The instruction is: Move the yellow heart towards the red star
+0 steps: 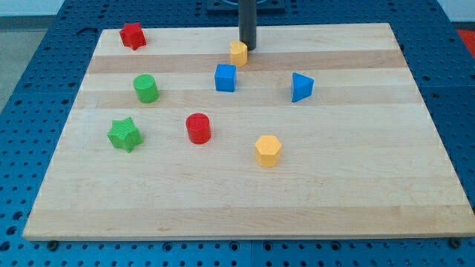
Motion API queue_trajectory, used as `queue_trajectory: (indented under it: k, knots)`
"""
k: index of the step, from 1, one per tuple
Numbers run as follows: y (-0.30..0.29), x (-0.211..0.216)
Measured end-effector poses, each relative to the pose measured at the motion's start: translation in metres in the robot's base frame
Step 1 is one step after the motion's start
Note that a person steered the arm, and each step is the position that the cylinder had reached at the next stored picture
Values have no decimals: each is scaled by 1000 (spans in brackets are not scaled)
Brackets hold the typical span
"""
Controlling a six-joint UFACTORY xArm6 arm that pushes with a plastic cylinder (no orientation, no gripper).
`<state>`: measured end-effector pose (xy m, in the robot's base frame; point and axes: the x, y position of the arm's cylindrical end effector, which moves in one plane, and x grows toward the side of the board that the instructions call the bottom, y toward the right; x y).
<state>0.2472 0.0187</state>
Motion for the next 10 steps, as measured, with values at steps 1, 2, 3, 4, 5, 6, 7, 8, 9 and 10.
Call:
queue_trajectory:
  k: [1,2,3,4,5,6,7,8,9,10]
  knots:
    - [60,-17]
    - [77,7]
    - [50,34]
    - [-6,37]
    - [-62,22]
    - [-114,13]
    - [-127,13]
    - [-121,13]
    - [-148,13]
    - [-155,19]
